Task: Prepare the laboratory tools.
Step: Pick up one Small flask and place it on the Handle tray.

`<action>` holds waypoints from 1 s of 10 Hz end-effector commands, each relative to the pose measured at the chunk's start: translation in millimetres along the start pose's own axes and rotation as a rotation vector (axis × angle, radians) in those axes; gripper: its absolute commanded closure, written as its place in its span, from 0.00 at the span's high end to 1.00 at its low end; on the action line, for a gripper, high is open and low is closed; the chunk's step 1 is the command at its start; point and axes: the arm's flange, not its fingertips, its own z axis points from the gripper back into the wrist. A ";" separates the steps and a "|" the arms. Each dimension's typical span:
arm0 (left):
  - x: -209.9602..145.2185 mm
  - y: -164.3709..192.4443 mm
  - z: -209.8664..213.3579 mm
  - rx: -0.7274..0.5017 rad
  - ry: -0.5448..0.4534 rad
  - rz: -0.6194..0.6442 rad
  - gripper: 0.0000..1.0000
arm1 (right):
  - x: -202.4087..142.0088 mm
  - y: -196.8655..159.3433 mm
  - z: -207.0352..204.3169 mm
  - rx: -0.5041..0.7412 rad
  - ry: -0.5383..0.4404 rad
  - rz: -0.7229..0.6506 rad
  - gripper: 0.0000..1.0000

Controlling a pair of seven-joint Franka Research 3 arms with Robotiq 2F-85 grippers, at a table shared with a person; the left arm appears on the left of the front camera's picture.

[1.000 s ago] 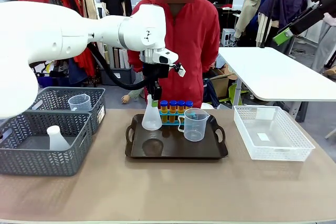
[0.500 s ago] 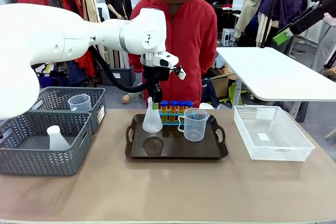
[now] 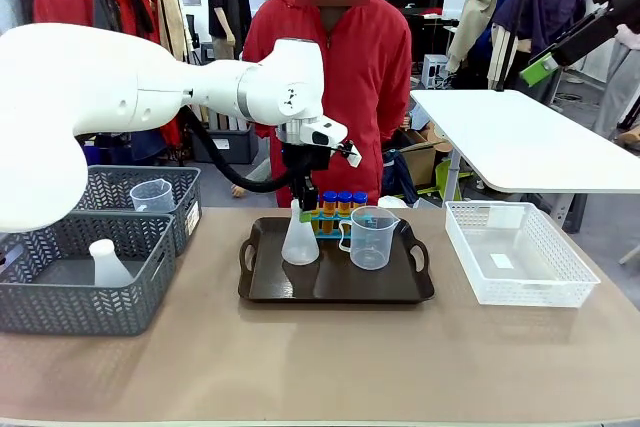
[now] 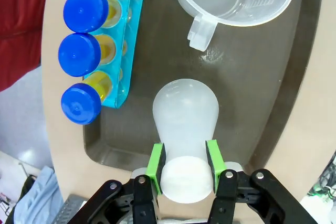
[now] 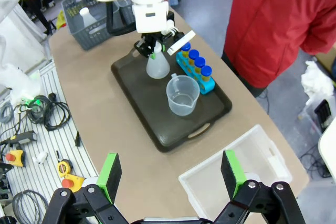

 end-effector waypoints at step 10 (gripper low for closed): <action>-3.5 -15.2 6.0 0.018 -0.005 -0.003 1.00 | 1.0 0.5 0.8 0.006 -0.007 0.000 1.00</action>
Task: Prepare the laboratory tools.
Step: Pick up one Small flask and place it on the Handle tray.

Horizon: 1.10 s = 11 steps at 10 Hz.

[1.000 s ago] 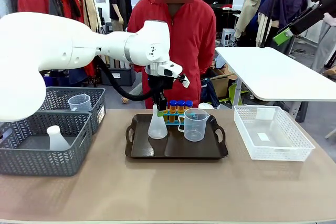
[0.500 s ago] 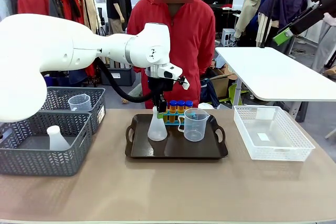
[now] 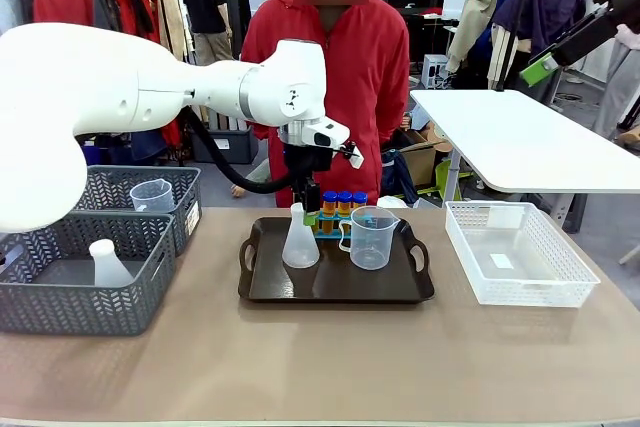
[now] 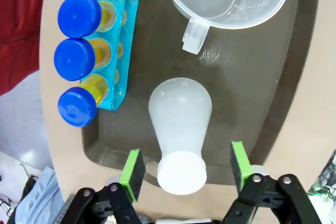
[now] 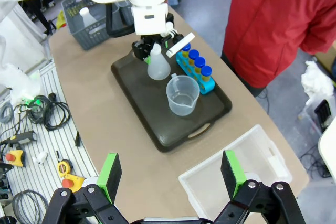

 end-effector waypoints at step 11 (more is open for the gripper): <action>-2.8 -8.1 17.5 0.033 -0.022 0.009 1.00 | 1.0 0.5 0.8 0.006 -0.007 0.000 1.00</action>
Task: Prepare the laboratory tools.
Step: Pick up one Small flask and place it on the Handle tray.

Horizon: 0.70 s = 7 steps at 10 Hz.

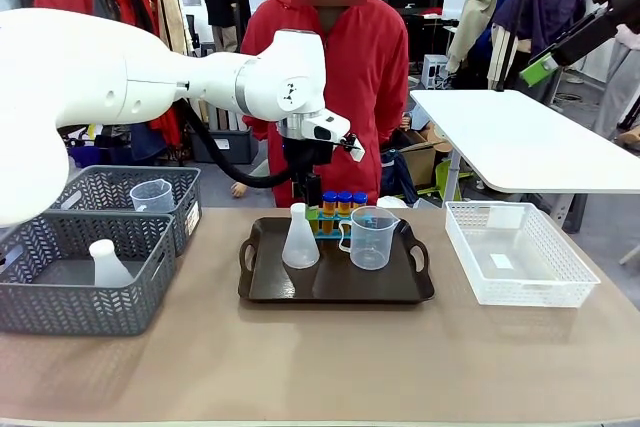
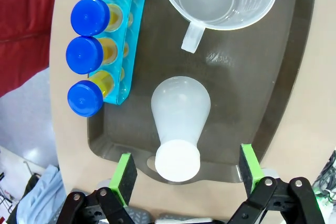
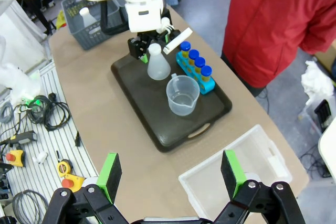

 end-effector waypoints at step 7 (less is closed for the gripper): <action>-36.9 -41.8 54.0 -0.006 -0.090 0.026 1.00 | 1.0 0.5 0.8 0.006 -0.007 0.000 1.00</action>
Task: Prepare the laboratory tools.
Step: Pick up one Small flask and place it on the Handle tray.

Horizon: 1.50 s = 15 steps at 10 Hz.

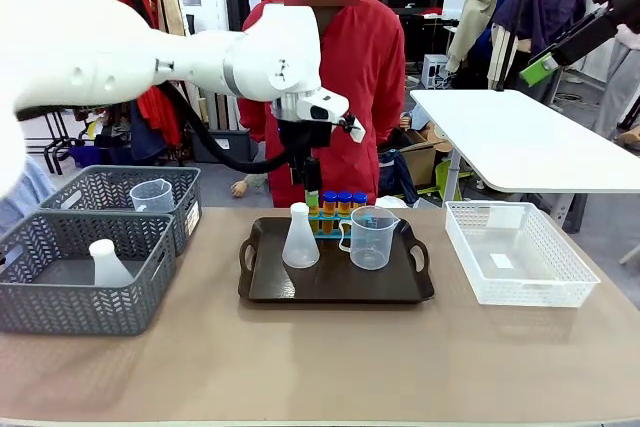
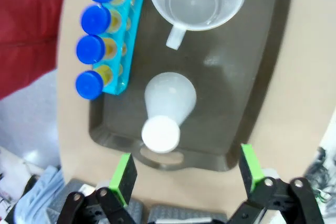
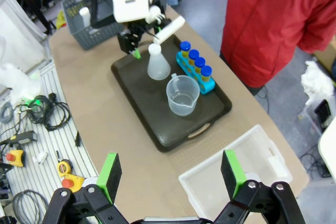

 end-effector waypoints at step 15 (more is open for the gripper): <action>-186.5 -18.8 173.9 0.001 -0.389 -0.020 1.00 | 1.0 0.6 1.0 0.006 -0.007 0.000 1.00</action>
